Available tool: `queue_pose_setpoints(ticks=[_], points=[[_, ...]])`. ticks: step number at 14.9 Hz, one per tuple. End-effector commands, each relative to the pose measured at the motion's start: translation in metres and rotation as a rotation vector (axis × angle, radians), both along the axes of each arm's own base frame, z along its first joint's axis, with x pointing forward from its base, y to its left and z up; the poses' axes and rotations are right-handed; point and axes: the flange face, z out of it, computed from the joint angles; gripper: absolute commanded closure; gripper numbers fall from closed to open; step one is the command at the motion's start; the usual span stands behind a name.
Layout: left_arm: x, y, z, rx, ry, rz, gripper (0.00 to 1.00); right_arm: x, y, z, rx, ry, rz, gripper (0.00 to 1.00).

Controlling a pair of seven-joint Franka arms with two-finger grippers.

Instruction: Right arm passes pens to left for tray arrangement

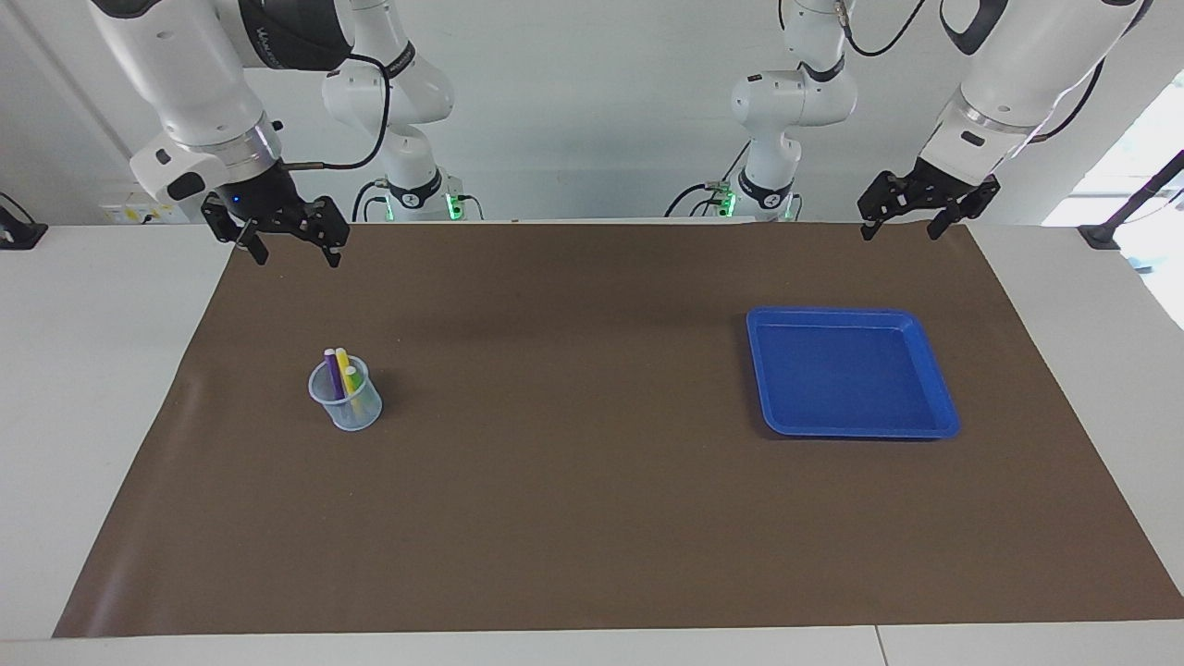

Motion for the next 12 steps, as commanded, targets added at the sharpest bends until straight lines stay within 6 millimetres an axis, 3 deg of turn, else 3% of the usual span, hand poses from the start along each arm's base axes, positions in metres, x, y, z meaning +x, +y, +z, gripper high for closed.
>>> queue_pose_setpoints(ticks=[1, 6, 9, 12], points=[[-0.004, 0.004, 0.002, 0.012, 0.004, -0.007, 0.0, -0.006, 0.0, -0.001, 0.015, 0.007, 0.005, 0.0], [-0.004, 0.004, 0.002, 0.012, 0.005, -0.007, 0.0, -0.008, -0.003, 0.0, 0.015, 0.009, 0.0, 0.0], [-0.004, 0.004, 0.002, 0.012, 0.005, -0.007, 0.0, -0.006, -0.003, -0.008, 0.016, -0.009, 0.002, 0.0], [-0.004, 0.004, 0.002, 0.012, 0.005, -0.007, 0.0, -0.005, -0.005, -0.029, 0.017, -0.048, 0.011, 0.0]])
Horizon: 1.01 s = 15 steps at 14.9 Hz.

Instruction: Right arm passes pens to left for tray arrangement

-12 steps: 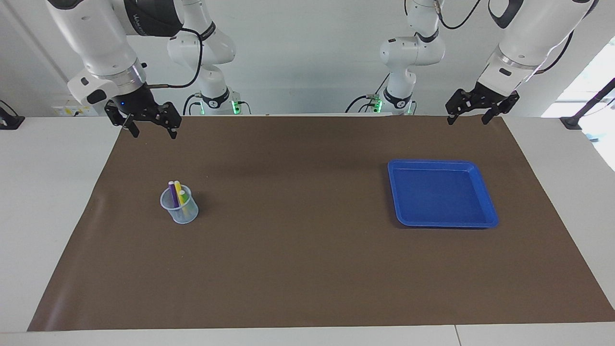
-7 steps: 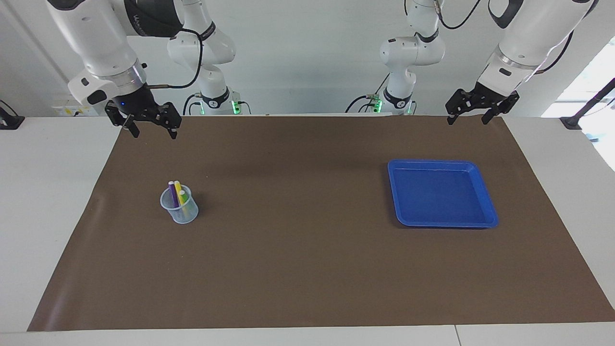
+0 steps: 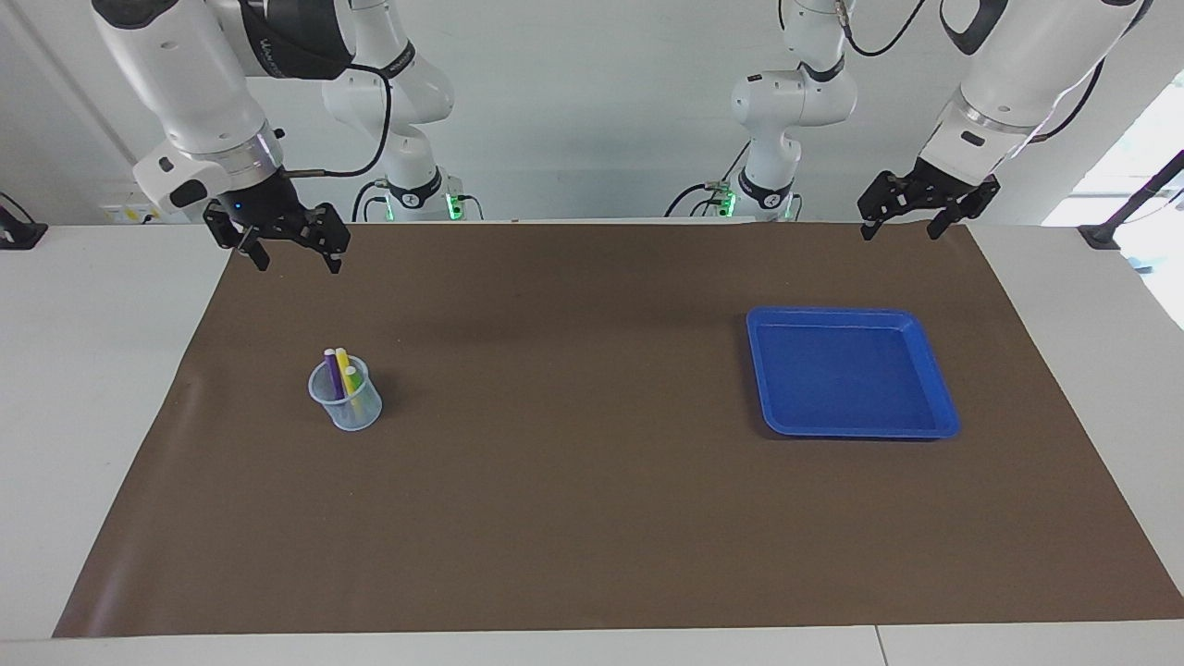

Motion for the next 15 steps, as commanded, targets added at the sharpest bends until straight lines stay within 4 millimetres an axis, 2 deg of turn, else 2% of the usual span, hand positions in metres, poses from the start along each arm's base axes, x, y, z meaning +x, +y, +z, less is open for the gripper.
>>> queue_pose_setpoints(ticks=[1, 3, 5, 10, 12, 15], points=[[-0.004, 0.004, 0.002, 0.012, 0.005, -0.007, 0.0, -0.005, -0.005, -0.019, 0.016, -0.034, 0.021, 0.0], [-0.004, 0.004, 0.003, 0.012, 0.003, -0.007, 0.0, 0.001, -0.005, -0.034, 0.016, -0.05, 0.039, 0.0], [-0.004, 0.003, 0.002, 0.012, 0.003, -0.007, 0.0, 0.002, -0.006, -0.06, 0.015, -0.056, 0.053, 0.0], [-0.004, 0.004, 0.002, 0.012, 0.005, -0.007, 0.0, -0.007, -0.016, -0.112, 0.016, -0.037, 0.135, 0.0], [-0.004, 0.004, 0.002, 0.012, 0.005, -0.007, 0.0, -0.001, -0.015, -0.122, 0.009, -0.104, 0.133, 0.0], [-0.004, 0.004, 0.002, 0.012, 0.005, -0.007, 0.0, 0.01, -0.013, -0.146, 0.01, -0.117, 0.132, 0.01]])
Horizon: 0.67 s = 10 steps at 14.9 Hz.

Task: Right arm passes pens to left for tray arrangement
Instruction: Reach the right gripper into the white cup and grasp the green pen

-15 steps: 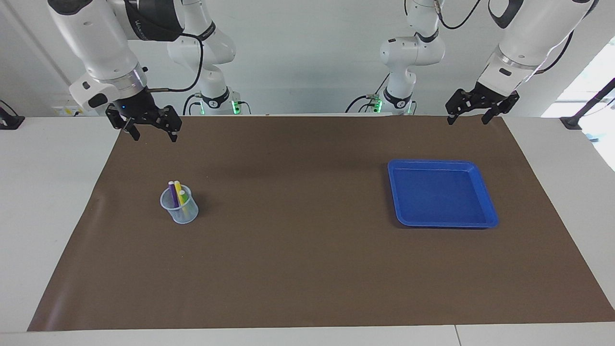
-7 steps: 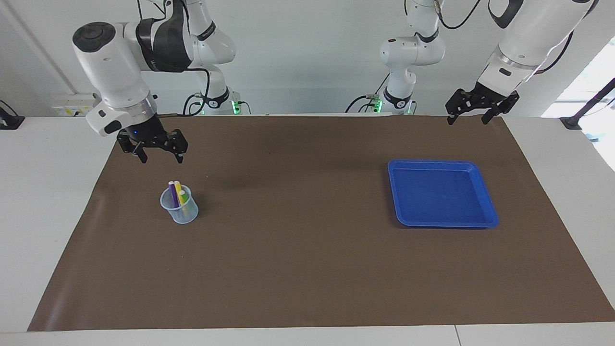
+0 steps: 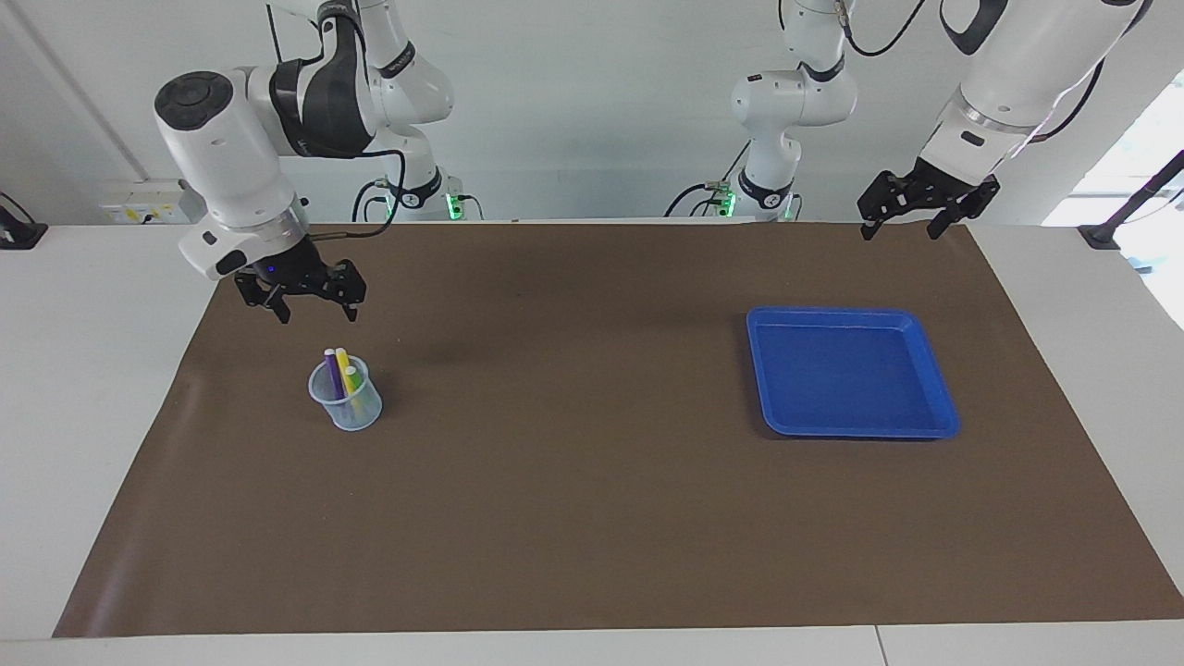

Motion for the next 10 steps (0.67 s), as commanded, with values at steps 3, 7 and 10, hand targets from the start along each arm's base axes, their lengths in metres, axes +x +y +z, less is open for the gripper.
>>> queue_pose_setpoints(ticks=[3, 7, 10], points=[[-0.004, 0.003, 0.002, 0.012, 0.004, -0.008, 0.0, -0.005, 0.003, -0.042, 0.013, -0.014, 0.025, 0.01], [-0.004, 0.003, 0.003, 0.012, 0.003, -0.008, 0.0, -0.005, 0.008, -0.057, 0.013, -0.039, 0.033, 0.03], [-0.004, 0.003, 0.002, 0.012, 0.004, -0.008, 0.0, -0.006, 0.009, -0.058, 0.013, -0.036, 0.036, 0.13]])
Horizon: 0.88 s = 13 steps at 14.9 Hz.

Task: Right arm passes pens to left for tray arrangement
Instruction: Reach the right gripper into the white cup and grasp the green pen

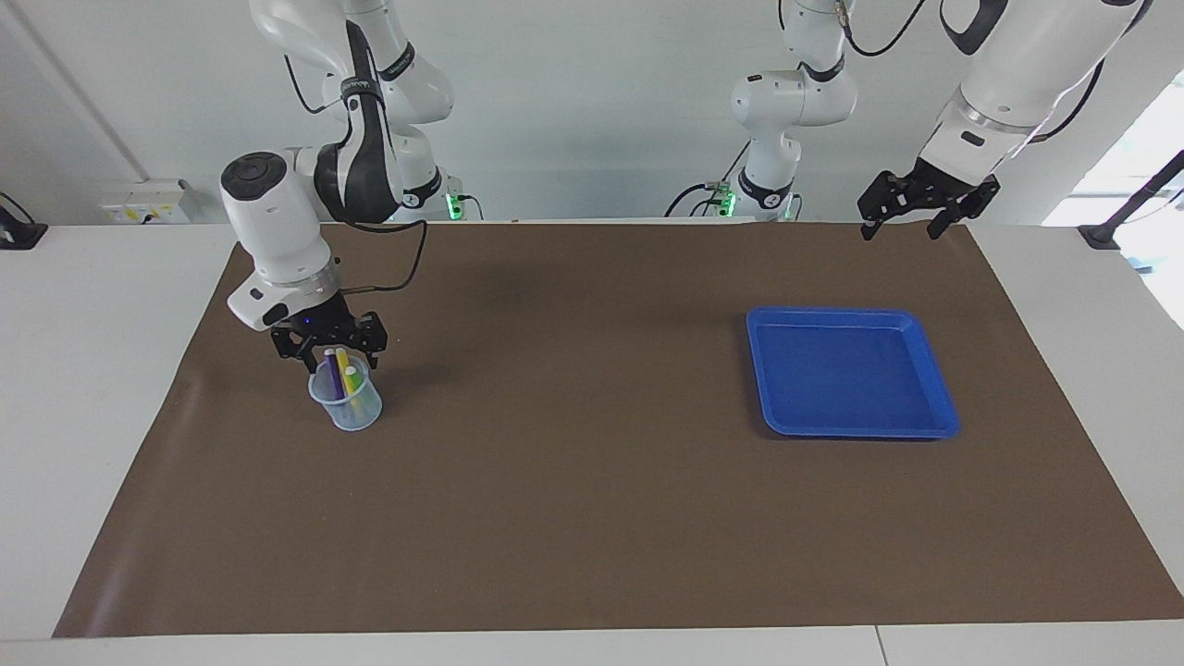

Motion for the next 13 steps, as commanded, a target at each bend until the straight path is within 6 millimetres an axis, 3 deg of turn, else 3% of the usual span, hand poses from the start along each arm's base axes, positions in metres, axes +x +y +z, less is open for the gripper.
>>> queue_pose_setpoints(ticks=[1, 2, 13], points=[[-0.0041, 0.0035, 0.0019, 0.012, 0.004, -0.008, 0.0, -0.0032, 0.0016, 0.0005, 0.011, -0.013, 0.021, 0.3], [-0.0041, 0.0035, 0.0019, 0.012, 0.004, -0.008, 0.0, -0.0031, 0.0016, 0.0007, 0.012, -0.014, 0.016, 0.38], [-0.0041, 0.0035, 0.0019, 0.012, 0.004, -0.008, 0.0, -0.0076, 0.0025, -0.0084, 0.012, -0.059, 0.018, 0.39]])
